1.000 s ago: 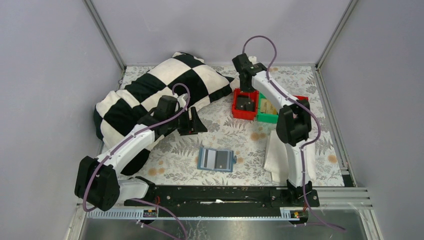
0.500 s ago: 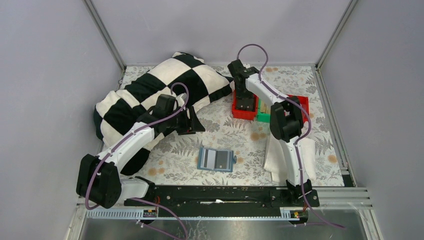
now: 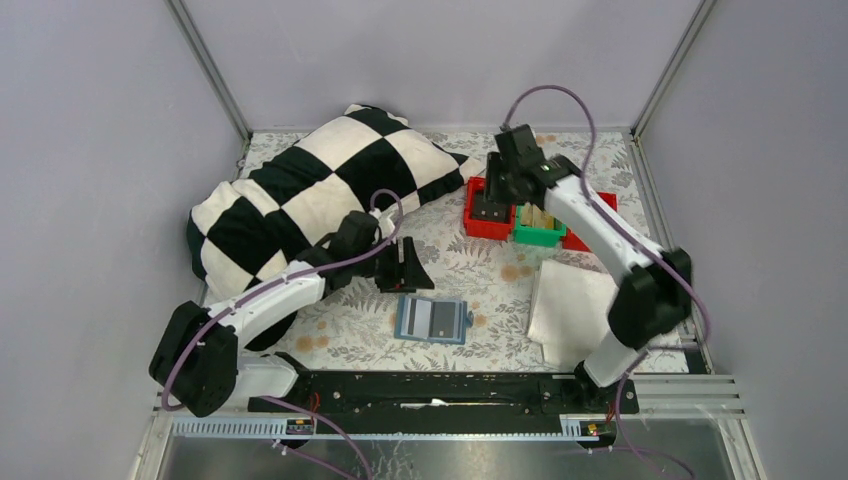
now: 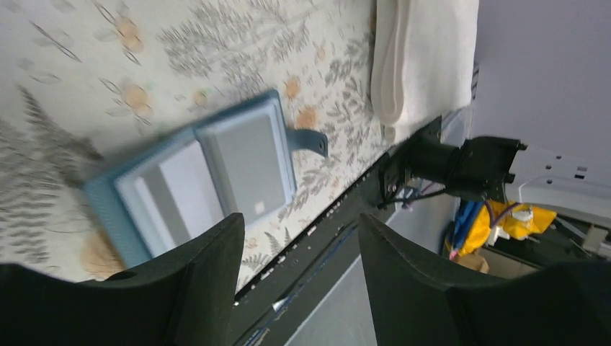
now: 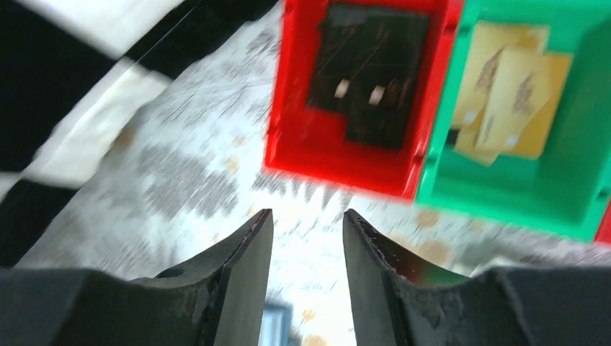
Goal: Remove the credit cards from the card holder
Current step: Remove the credit card from the card holder.
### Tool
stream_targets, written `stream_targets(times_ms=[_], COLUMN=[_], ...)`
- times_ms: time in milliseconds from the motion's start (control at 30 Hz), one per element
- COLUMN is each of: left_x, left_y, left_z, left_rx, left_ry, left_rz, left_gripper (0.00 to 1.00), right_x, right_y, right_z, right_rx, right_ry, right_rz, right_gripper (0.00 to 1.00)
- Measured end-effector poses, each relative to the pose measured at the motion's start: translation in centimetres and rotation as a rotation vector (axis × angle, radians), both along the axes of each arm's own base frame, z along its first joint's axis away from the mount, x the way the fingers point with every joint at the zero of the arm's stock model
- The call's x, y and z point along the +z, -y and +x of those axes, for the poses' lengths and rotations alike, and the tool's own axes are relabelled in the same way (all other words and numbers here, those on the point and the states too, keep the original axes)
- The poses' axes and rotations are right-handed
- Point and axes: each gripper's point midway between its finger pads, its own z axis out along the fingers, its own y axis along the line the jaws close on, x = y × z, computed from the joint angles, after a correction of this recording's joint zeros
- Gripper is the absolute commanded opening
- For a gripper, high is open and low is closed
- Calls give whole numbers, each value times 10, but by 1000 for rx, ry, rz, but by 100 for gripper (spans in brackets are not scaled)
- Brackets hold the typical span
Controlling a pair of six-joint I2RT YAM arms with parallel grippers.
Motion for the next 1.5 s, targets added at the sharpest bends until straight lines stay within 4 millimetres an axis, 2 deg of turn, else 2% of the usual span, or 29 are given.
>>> stream_targets(times_ms=[100,167,267,367,433,500,733,1000,1133,1500], left_x=[-11,-18,-28,-39,-46,-52,-57,-69,-76,-89], left_y=[13,18,25,27,23,19,-5,-38,-43,-42], left_z=[-20,-30,-37,-35,-34,-31,-21,-17,-22,-27], left_rx=[-29,-33,-25,13,50,86,202,292,290,268], left_ry=[-38,-66,-97,-121,-132,-139,-135,-159,-176,-204], left_rz=[-22,-29,-33,-26,-10,8,51,100,124,129], left_gripper=[63,62,62,62,62,62,62,61,62,62], right_x=[22,18,-16,-62,-85,-100,-101,-120,-127,-135], right_y=[-5,-12,-38,-64,-67,-65,-84,-93,-94,-98], right_z=[-44,-78,-139,-198,-225,-237,-230,-234,-236,-235], right_rx=[35,64,133,203,205,180,177,184,186,189], right_ry=[27,10,-100,-259,-347,-397,-386,-422,-435,-443], right_rz=[152,238,322,372,388,394,457,434,422,421], right_gripper=[45,45,46,45,46,46,47,47,47,52])
